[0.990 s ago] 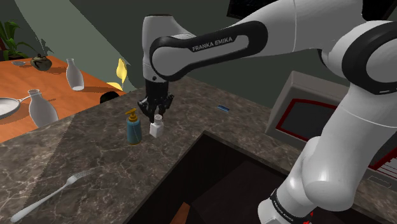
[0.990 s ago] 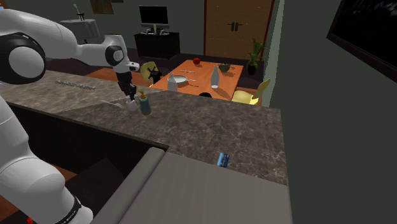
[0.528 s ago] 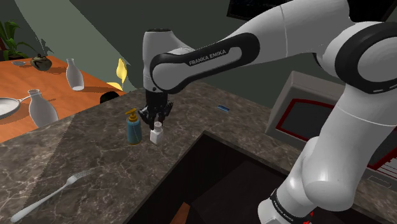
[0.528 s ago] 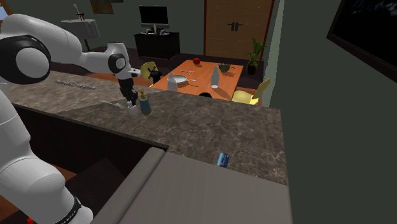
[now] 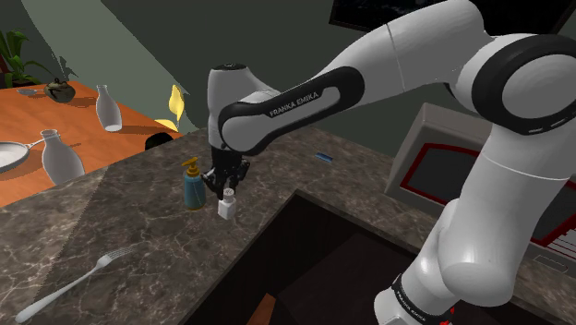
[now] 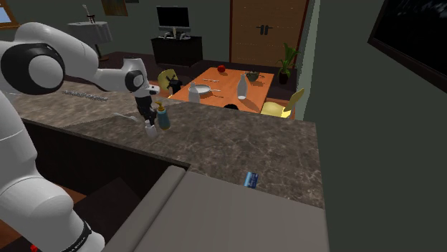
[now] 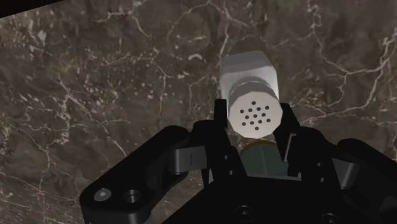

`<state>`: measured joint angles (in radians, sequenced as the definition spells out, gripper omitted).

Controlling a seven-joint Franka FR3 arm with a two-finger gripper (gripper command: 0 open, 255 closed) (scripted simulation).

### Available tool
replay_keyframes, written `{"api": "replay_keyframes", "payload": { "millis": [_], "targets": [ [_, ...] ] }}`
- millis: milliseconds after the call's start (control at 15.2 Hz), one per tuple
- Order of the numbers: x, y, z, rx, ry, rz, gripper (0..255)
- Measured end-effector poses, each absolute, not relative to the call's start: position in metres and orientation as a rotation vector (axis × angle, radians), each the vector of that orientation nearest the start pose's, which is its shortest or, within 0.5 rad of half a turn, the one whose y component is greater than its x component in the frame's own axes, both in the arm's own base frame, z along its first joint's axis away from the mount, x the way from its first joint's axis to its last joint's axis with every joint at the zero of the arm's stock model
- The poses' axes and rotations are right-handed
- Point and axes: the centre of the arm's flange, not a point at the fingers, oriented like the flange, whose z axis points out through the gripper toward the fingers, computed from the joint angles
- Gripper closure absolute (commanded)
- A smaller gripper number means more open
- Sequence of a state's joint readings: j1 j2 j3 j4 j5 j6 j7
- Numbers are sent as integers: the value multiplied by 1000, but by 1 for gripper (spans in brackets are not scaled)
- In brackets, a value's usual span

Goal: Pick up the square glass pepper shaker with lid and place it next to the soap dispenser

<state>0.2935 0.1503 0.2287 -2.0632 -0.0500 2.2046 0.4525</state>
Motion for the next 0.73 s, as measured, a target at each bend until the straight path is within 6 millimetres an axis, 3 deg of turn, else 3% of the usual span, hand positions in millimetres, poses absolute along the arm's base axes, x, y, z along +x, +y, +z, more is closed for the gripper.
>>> {"api": "replay_keyframes", "payload": {
  "millis": [264, 660, 726],
  "targets": [
    [499, 282, 343, -3146, -153, 2, 255],
    [499, 282, 340, -3145, -153, 1, 255],
    [499, 282, 340, -3145, -153, 1, 0]
  ]
}}
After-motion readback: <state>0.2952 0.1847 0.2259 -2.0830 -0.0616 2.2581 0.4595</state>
